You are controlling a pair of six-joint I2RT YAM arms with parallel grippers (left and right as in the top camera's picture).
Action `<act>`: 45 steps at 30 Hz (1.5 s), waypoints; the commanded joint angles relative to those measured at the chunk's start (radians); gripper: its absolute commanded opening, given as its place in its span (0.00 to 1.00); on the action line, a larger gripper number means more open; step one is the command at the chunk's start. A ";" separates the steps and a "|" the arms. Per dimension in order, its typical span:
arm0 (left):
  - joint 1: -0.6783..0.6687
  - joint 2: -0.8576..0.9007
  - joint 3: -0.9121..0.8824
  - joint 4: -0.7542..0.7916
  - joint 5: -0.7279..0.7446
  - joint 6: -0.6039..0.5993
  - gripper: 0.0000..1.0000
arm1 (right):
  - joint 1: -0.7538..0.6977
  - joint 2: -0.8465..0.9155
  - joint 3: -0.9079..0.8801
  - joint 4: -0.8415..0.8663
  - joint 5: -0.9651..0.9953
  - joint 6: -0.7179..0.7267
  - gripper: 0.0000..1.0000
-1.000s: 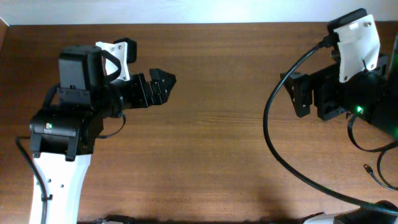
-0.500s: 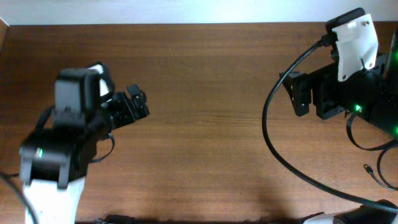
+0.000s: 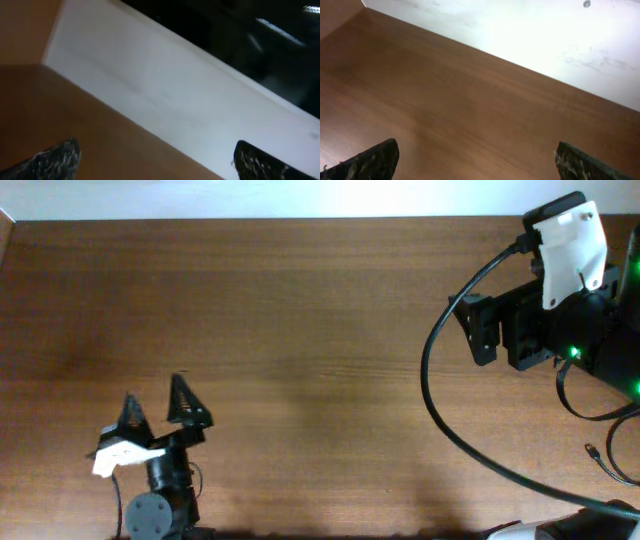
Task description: Untangle cables
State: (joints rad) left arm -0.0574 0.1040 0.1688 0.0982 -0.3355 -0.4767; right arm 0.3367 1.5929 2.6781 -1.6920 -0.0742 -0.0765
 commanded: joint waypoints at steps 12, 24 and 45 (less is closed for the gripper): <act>0.007 -0.099 -0.161 -0.160 0.097 0.384 0.99 | 0.006 0.002 0.002 -0.006 0.007 0.010 0.99; 0.007 -0.077 -0.159 -0.179 0.268 0.576 0.99 | 0.006 0.002 0.002 -0.006 0.007 0.010 0.99; 0.007 -0.077 -0.159 -0.179 0.268 0.576 0.99 | 0.004 -0.179 -0.675 0.771 -0.203 -0.103 0.99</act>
State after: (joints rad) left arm -0.0528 0.0280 0.0120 -0.0757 -0.0765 0.0975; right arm 0.3363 1.5009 2.1101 -0.9588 -0.2562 -0.1699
